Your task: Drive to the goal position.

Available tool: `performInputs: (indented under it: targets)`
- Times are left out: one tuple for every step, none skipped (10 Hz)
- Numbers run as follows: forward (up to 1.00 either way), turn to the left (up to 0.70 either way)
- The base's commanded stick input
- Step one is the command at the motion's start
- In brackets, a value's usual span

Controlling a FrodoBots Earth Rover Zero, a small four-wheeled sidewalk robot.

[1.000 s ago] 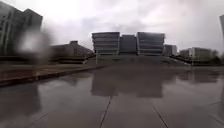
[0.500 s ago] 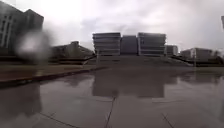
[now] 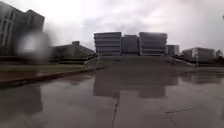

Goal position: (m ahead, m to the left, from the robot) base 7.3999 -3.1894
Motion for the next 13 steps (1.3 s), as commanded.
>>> performInputs:
  targets:
    - [0.7,0.0]
    - [0.7,0.0]
    - [0.7,0.0]
    - [0.7,0.0]
    - [0.7,0.0]
    - [0.7,0.0]
    - [0.7,0.0]
    - [0.7,0.0]
    - [0.7,0.0]
    - [0.7,0.0]
    - [0.7,-0.01]
    - [0.7,-0.09]
    - [0.7,-0.18]
